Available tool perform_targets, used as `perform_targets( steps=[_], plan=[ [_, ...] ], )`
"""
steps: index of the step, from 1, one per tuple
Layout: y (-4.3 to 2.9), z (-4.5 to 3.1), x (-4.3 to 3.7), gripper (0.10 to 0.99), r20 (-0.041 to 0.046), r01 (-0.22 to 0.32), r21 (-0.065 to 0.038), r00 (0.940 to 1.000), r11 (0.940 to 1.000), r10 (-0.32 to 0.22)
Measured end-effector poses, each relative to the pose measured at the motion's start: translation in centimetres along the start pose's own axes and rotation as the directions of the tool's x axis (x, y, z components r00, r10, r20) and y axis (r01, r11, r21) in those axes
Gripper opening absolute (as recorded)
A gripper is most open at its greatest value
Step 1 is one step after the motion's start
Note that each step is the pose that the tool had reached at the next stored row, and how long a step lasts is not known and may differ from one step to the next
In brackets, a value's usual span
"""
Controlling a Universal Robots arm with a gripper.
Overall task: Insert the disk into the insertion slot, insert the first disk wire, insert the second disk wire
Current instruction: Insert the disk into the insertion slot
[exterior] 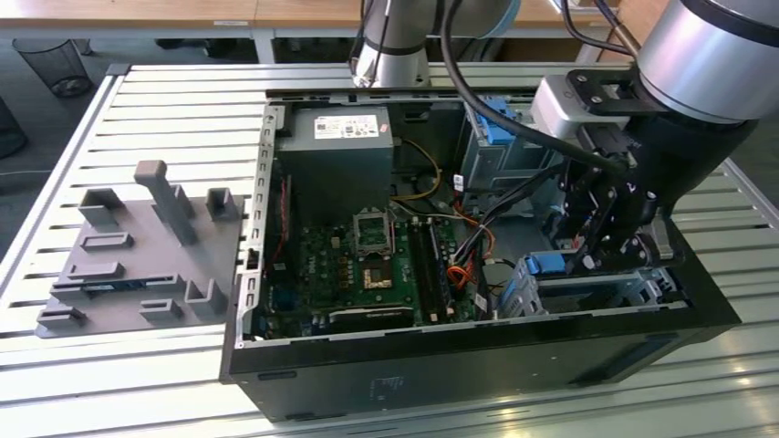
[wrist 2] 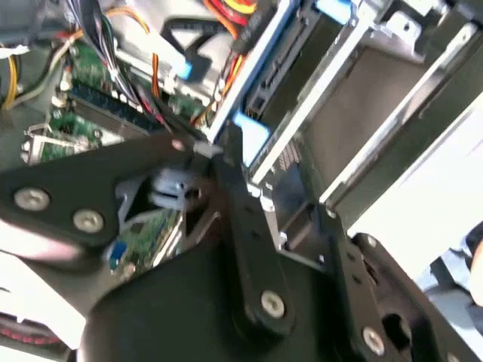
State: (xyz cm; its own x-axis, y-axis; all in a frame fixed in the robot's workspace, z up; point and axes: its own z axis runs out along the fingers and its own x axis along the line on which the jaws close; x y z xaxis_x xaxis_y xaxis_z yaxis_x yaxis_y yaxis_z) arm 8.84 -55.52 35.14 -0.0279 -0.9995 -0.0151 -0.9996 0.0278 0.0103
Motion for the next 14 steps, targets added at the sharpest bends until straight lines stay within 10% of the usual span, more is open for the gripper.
perform_targets(
  steps=[5,14],
  plan=[
    [0.0,0.32,0.02,0.424,0.0001,0.001,0.0,1.0,1.0,-0.001],
    [-0.01,0.69,0.02,0.106,-0.0002,0.009,0.0,1.0,1.0,-0.009]
  ],
)
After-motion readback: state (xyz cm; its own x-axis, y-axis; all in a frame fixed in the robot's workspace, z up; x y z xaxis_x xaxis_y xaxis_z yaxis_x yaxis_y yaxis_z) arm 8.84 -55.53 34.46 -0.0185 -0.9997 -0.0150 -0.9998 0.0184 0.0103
